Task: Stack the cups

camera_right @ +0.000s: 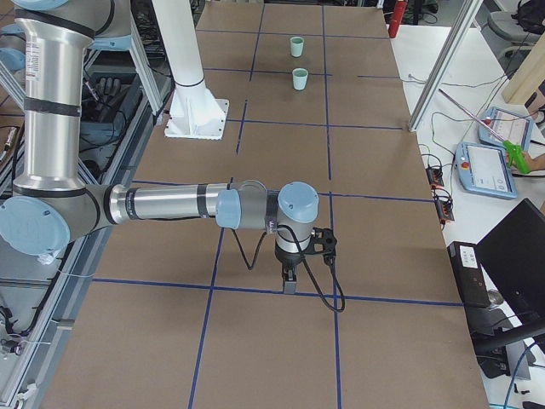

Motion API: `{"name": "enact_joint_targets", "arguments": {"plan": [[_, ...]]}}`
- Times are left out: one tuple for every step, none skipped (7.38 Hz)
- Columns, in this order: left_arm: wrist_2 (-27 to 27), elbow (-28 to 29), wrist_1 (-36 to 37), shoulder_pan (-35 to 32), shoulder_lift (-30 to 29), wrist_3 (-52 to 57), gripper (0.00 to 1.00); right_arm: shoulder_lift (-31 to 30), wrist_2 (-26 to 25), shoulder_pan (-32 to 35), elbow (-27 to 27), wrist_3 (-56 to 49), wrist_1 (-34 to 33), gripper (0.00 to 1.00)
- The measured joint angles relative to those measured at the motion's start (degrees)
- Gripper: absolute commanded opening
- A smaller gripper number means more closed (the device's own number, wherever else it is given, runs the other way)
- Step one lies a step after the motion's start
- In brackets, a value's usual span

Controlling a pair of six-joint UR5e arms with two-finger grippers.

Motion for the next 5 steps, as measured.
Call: {"name": "enact_joint_targets", "arguments": {"plan": [[0.2,0.5,-1.9,2.6,0.2,-3.5,1.0,0.0,0.0,0.0,0.0,0.0,0.0,1.0],[0.4,0.7,-3.0,5.4,0.8,-6.1,1.0,0.0,0.0,0.0,0.0,0.0,0.0,1.0],[0.5,0.7,-4.4,7.4,1.5,-8.2,1.0,0.0,0.0,0.0,0.0,0.0,0.0,1.0],[0.8,0.6,-7.1,10.3,2.2,-12.9,1.0,0.0,0.0,0.0,0.0,0.0,0.0,1.0],[1.4,0.4,-11.5,13.9,2.5,-21.4,1.0,0.0,0.0,0.0,0.0,0.0,0.0,1.0]]}}
